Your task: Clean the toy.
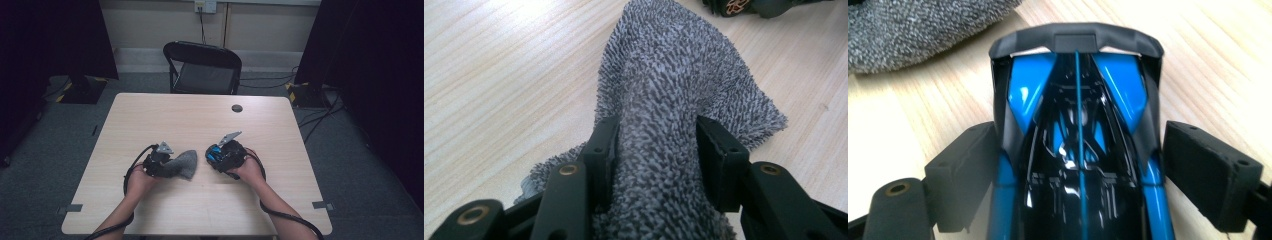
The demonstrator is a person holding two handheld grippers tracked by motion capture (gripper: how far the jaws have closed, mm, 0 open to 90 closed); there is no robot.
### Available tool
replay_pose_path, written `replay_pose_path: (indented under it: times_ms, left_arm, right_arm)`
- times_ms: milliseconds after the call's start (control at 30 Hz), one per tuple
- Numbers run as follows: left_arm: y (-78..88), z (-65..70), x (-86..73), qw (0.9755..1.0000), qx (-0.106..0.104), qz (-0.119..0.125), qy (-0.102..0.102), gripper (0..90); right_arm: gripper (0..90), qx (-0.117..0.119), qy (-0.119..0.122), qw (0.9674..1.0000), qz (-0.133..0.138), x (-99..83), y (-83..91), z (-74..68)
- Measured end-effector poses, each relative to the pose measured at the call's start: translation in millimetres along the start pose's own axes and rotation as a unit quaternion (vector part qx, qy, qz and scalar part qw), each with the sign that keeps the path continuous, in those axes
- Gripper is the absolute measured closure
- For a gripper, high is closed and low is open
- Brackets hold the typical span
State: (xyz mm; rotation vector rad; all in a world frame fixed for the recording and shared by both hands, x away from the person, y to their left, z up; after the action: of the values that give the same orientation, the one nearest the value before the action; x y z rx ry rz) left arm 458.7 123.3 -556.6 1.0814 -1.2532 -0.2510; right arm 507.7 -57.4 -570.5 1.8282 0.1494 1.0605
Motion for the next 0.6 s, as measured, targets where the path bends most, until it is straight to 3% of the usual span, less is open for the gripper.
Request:
replay_pose_path:
  times_ms: [367, 433, 500, 600]
  left_arm:
    - [-0.4, 1.1, 0.1, 1.0000, -0.001, 0.001, -0.003, 52.2]
    - [-0.5, 1.3, 0.2, 1.0000, -0.001, 0.002, -0.005, 51.2]
    - [-0.2, 1.2, 0.1, 1.0000, -0.001, 0.002, -0.005, 49.6]
    - [-0.4, 1.5, 0.6, 1.0000, -0.002, 0.005, -0.005, 48.0]
  right_arm:
    - [15.3, -0.001, -0.006, 1.0000, 0.002, 7.7, -7.6, -3.1]
    - [17.0, -0.002, -0.005, 1.0000, 0.007, 8.4, -7.9, -3.1]
    - [24.7, 0.004, 0.000, 0.9999, 0.011, 9.8, -6.6, -4.7]
    - [25.3, 0.002, -0.003, 0.9999, 0.010, 9.9, -6.7, -4.8]
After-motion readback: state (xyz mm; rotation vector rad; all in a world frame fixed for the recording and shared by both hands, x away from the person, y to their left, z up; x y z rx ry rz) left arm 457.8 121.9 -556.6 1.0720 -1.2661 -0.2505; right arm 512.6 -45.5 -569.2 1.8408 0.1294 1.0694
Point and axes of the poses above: each handheld gripper's, and its own axes: y roughly backward along the jaws, x roughly out of its top, z roughly to its right, the point moved 10 cm from there along -y, roughly forward along the jaws, and after that the axes turned 13 degrees about -y, right-handed, at the moved point
